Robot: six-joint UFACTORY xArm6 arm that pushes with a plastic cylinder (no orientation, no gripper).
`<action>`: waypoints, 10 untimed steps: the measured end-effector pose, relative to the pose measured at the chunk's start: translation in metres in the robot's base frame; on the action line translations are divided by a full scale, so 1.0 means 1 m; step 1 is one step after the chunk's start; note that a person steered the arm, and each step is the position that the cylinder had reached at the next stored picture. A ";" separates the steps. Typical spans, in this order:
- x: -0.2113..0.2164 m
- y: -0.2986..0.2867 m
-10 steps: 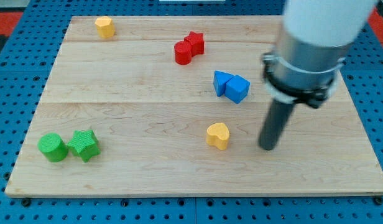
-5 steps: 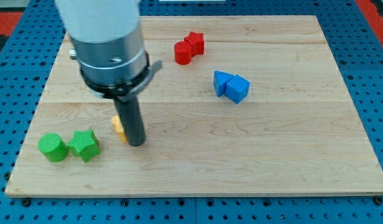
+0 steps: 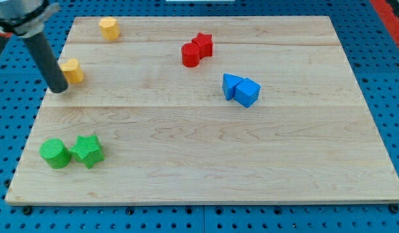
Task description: Place the heart into the hexagon at the bottom side
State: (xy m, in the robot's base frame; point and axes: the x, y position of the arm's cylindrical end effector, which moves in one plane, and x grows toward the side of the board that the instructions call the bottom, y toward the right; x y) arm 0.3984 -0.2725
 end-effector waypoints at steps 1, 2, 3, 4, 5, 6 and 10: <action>-0.044 0.000; -0.062 0.044; -0.040 0.051; -0.033 0.061; -0.058 0.078; -0.092 0.084; -0.136 0.112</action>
